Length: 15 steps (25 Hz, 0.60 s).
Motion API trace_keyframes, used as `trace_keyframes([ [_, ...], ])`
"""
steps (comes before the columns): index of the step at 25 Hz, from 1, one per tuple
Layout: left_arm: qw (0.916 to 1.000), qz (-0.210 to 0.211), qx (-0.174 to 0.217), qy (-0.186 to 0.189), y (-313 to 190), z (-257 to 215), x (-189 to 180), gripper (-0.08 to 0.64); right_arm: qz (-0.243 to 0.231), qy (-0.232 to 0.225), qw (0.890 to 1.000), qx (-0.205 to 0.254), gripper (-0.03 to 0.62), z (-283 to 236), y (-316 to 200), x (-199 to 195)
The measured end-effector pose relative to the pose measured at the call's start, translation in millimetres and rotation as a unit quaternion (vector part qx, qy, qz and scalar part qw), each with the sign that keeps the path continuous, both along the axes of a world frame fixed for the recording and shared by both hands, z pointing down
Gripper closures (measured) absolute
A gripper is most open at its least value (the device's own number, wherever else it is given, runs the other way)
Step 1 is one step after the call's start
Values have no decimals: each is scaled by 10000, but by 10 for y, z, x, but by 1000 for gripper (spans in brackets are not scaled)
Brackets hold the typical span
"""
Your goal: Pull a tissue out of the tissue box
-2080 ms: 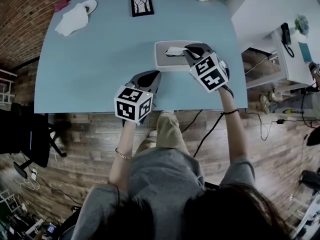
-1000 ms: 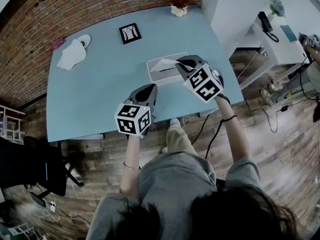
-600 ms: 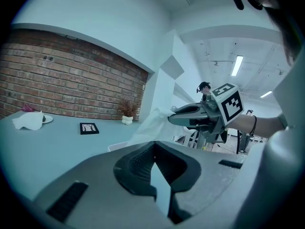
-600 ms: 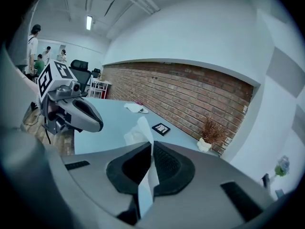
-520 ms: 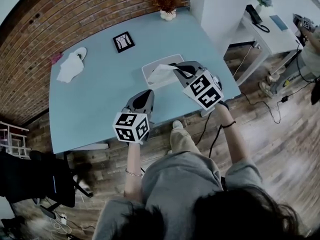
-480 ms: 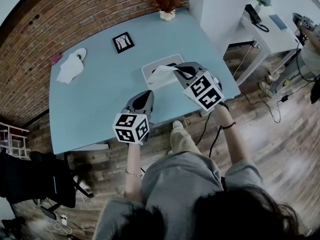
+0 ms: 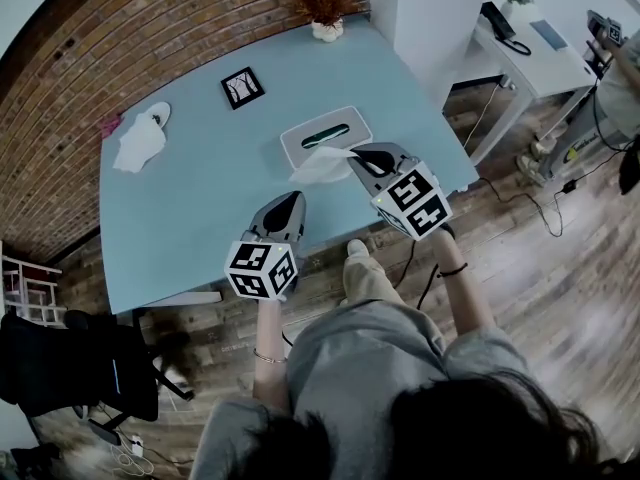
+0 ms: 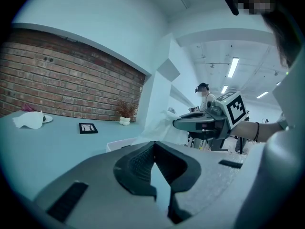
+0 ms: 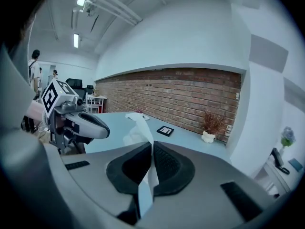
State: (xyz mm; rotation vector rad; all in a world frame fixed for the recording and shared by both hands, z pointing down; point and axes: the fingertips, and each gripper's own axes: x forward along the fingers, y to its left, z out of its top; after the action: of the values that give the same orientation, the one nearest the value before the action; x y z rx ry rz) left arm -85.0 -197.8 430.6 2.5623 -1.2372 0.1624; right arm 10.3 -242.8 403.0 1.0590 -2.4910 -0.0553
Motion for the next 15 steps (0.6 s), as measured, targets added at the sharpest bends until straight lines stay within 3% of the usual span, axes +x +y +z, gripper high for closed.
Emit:
trace_keyframes([
  [15,9989,288,313,-196,267,-102,75,557,19,-869,9962,-14,591,-46,365,-19],
])
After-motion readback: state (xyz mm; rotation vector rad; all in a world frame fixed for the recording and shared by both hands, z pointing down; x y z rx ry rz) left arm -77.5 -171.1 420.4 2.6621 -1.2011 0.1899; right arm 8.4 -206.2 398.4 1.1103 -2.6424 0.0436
